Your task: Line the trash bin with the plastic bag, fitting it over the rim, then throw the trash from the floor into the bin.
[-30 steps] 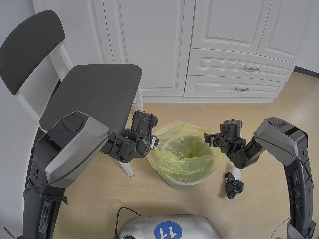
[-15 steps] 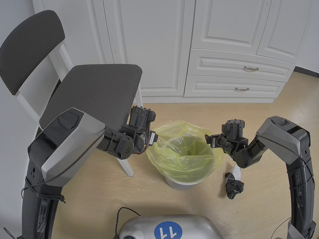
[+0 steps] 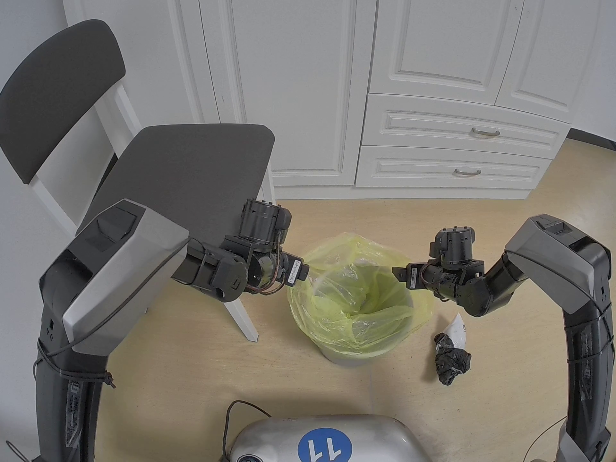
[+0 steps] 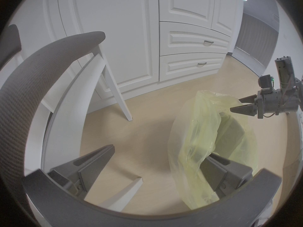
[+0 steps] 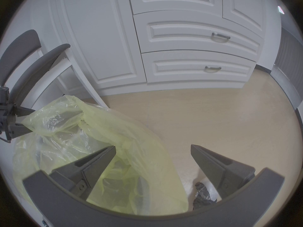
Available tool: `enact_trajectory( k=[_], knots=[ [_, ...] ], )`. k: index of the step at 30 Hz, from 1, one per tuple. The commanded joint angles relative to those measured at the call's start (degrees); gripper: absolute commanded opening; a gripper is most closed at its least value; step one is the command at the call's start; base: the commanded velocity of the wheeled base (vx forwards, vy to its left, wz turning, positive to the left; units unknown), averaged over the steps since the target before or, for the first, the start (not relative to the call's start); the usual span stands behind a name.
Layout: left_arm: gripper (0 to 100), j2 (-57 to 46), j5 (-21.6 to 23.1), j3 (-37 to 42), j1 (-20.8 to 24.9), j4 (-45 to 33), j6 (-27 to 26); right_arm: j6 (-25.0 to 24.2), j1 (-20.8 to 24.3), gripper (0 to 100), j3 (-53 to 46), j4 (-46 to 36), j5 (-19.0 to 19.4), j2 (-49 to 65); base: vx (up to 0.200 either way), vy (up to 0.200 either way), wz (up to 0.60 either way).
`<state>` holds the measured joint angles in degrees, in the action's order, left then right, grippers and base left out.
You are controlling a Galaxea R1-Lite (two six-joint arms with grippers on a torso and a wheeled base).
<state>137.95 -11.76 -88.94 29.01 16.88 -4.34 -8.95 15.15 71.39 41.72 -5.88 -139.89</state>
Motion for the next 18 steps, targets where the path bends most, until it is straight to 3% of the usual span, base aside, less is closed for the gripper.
enact_trajectory(
  k=[1, 7, 18],
  knots=[
    [100, -0.40, 1.74, 0.35, -0.36, -0.01, -0.14, -0.28, -0.04, 100, 0.07, -1.11, 1.48, 1.37, 0.000, 0.000, 0.00],
    [100, -1.37, 5.35, 0.26, -1.68, -1.24, -0.05, -6.26, -0.12, 100, 1.47, -6.56, 6.23, 3.22, 0.000, 0.000, 0.00],
    [100, 1.62, 4.73, -1.58, -2.91, -1.15, 0.30, -6.70, -1.09, 100, 3.58, -7.79, 5.70, 1.99, 0.000, 0.000, 0.00]
  ],
)
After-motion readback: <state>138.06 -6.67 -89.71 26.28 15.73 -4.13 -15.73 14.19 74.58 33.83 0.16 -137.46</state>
